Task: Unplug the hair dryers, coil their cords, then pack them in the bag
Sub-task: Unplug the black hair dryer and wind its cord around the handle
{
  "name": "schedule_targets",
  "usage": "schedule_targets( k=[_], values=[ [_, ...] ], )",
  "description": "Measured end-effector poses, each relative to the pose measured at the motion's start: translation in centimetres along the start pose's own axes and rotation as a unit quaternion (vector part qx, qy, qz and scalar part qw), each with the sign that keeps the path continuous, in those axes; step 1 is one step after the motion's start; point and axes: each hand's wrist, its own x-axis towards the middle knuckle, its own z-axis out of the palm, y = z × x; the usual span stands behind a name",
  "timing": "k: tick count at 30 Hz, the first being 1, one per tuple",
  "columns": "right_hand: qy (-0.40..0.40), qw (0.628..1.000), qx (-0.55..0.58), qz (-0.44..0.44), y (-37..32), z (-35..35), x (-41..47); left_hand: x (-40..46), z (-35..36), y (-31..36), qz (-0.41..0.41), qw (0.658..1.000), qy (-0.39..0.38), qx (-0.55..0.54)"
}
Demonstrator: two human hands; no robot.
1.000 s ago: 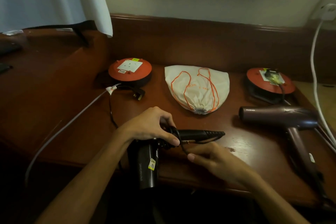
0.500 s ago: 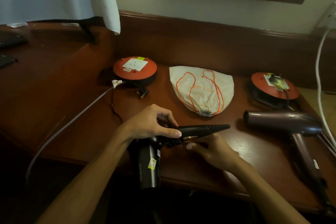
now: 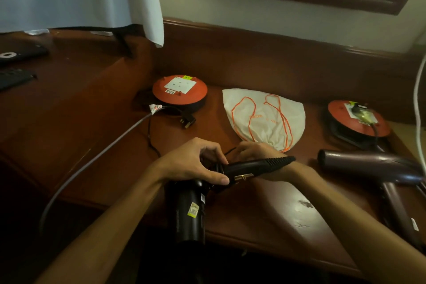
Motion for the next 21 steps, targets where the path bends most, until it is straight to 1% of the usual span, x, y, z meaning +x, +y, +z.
schedule_targets(
  k=[2, 4, 6, 10, 12, 14, 17, 21],
  values=[
    [-0.019, 1.000, 0.011, -0.013, -0.1, -1.0, 0.7, -0.1, -0.3, -0.4, -0.001, 1.000, 0.002, -0.018],
    [-0.078, 0.996, 0.036, -0.002, -0.4, -2.2, 1.2, -0.1, -0.2, -0.7, -0.011, 1.000, -0.003, -0.020],
    [-0.142, 0.989, 0.042, 0.028, -0.7, -2.8, 1.7, 0.2, 0.1, -0.6, -0.022, 1.000, -0.016, 0.009],
    [-0.211, 0.975, -0.005, 0.063, -1.4, -2.9, 2.9, 1.3, 1.0, 0.3, -0.050, 0.991, -0.067, 0.104],
    [-0.235, 0.968, -0.013, 0.085, -2.2, -3.5, 3.6, 1.9, 1.4, 0.5, -0.056, 0.984, -0.082, 0.151],
    [-0.255, 0.963, -0.033, 0.083, -3.4, -4.2, 4.0, 2.3, 1.6, 0.7, -0.062, 0.978, -0.090, 0.179],
    [-0.278, 0.955, -0.056, 0.091, -4.3, -4.7, 4.5, 2.2, 1.4, 1.0, -0.071, 0.978, -0.110, 0.161],
    [-0.297, 0.948, -0.057, 0.097, -4.3, -5.5, 4.3, 2.1, 1.5, 1.5, -0.064, 0.973, -0.137, 0.175]
  ],
)
